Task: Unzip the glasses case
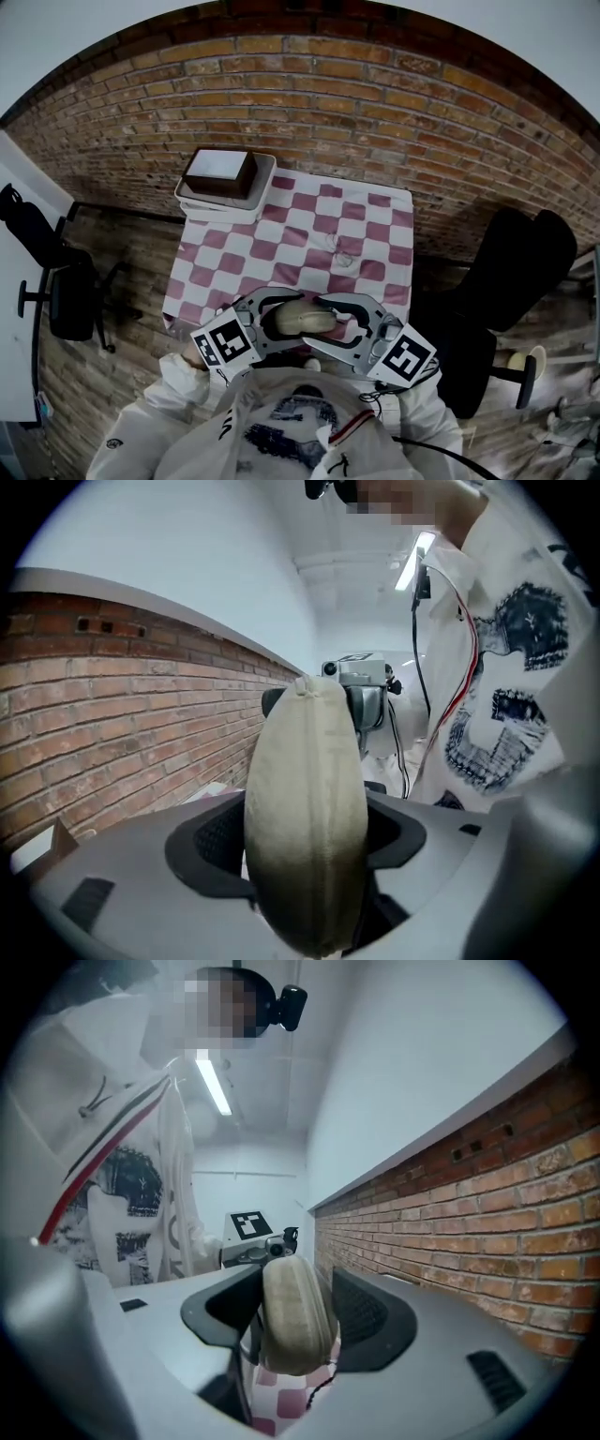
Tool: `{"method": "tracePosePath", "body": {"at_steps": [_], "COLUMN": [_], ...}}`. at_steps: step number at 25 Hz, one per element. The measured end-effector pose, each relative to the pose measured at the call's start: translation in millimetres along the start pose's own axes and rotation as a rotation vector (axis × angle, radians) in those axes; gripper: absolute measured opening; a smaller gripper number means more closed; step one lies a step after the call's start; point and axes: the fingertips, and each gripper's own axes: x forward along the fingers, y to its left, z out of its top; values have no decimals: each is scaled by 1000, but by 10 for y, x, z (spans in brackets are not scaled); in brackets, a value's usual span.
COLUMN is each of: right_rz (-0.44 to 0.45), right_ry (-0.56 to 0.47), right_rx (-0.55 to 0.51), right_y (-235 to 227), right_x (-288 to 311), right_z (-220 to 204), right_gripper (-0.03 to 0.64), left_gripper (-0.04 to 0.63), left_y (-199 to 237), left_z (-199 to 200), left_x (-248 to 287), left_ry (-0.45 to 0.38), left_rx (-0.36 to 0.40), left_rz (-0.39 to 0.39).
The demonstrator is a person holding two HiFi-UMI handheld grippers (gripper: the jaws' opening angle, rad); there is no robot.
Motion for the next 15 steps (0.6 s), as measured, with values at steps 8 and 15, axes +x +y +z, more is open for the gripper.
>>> {"method": "tracePosePath", "body": {"at_steps": [8, 15], "right_rz": [0, 21], "right_ry": [-44, -59], "right_rx": [83, 123], "right_y": [-34, -78], "right_x": [34, 117], "right_z": [54, -17], "right_gripper": [247, 245], "left_gripper": [321, 324], "left_y": [2, 57], "left_z": [26, 245], "left_x": [-180, -465], "left_ry": [-108, -294], "left_rx": [-75, -234], "left_rz": [-7, -43]}}
